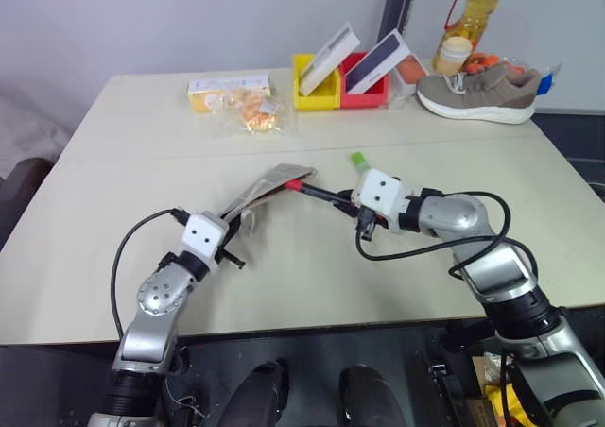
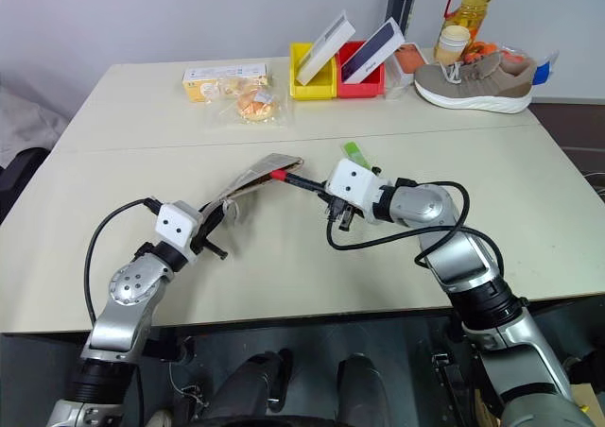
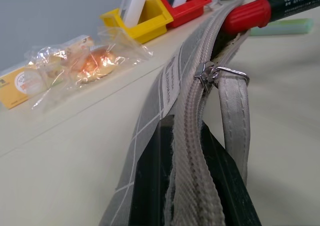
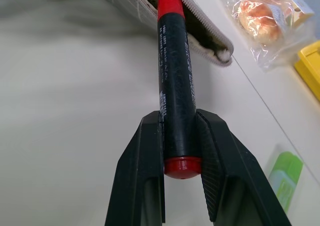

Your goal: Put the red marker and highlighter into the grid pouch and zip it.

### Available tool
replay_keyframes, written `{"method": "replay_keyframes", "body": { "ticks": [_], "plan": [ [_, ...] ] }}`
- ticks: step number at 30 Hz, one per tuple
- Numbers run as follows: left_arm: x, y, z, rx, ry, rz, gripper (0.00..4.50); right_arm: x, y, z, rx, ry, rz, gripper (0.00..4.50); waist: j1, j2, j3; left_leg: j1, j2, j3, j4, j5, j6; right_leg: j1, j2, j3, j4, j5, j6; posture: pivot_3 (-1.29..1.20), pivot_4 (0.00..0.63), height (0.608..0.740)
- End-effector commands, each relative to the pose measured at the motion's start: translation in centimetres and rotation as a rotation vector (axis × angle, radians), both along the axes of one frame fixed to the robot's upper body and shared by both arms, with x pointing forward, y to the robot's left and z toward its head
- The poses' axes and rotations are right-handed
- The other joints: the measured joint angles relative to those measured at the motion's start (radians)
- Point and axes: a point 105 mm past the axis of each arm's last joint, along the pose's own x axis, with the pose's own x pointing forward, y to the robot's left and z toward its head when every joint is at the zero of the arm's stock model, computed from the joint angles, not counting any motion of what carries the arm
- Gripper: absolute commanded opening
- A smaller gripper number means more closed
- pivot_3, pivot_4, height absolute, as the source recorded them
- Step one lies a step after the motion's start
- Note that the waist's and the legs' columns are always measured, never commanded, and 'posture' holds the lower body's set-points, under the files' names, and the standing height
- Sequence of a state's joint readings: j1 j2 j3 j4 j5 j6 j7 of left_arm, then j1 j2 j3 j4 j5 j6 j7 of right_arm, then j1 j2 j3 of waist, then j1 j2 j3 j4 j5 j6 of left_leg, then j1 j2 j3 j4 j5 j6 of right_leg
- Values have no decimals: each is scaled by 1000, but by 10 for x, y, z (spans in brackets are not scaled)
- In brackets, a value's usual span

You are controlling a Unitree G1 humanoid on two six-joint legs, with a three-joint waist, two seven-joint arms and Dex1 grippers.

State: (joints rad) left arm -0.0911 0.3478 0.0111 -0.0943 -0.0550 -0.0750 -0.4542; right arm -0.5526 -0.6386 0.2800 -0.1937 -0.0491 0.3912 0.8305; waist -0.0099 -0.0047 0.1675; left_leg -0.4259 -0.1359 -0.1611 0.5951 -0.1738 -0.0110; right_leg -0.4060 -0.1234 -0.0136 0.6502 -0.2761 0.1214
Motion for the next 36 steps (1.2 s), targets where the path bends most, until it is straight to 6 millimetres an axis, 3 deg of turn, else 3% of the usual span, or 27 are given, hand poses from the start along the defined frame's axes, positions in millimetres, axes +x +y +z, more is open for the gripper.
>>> {"method": "replay_keyframes", "body": {
  "ticks": [1, 6, 10, 18, 23, 26, 29, 36],
  "plan": [
    [-9, -18, 19, 48, -76, -123, 0, -10, 13, 10, -161, -126, 137, 381, 0, 0, 0, 0, 0, 0, 0, 0, 0, 0, 0, 0, 0, 0, 0, 0, 150, 740],
    [-19, -39, 15, 154, -56, -296, 0, -19, 39, 7, -264, -207, 293, 381, -3, 0, 0, 0, 0, 0, 0, 0, 0, 0, 0, 0, 0, 0, 0, 0, 150, 740],
    [-17, -38, 19, 152, -61, -299, 0, -18, 46, 1, -297, -228, 324, 381, -1, 0, 0, 0, 0, 0, 0, 0, 0, 0, 0, 0, 0, 0, 0, 0, 150, 740],
    [-7, -23, 21, 105, -48, -197, 0, -13, 35, 20, -158, -200, 227, 4250, 1, 0, 0, 0, 0, 0, 0, 0, 0, 0, 0, 0, 0, 0, 0, 0, 150, 740],
    [1, -11, 20, 51, -45, -67, 0, 4, 0, 36, 66, -104, 34, 4250, 2, 0, 0, 0, 0, 0, 0, 0, 0, 0, 0, 1, 0, 0, 0, 0, 150, 740],
    [9, -5, 19, 16, -42, 12, 0, 19, -19, 34, 162, -72, -99, 4250, 1, 0, 0, 0, 0, 0, 0, 0, 0, 0, 0, 1, 0, 0, 0, 0, 150, 740],
    [15, -4, 17, 27, -46, 63, 0, 51, -45, 19, 408, 91, -379, 4389, -3, 0, 0, 1, 1, 0, 0, 0, 0, 1, 1, 1, 0, 1, -1, 0, 150, 740],
    [23, -7, 12, 13, -31, 123, 0, 86, -65, -14, 574, 211, -659, 4389, -4, 0, 0, 1, 2, 2, 0, 1, -1, -1, 2, 3, 2, 2, -1, 0, 150, 740]
  ]
}}
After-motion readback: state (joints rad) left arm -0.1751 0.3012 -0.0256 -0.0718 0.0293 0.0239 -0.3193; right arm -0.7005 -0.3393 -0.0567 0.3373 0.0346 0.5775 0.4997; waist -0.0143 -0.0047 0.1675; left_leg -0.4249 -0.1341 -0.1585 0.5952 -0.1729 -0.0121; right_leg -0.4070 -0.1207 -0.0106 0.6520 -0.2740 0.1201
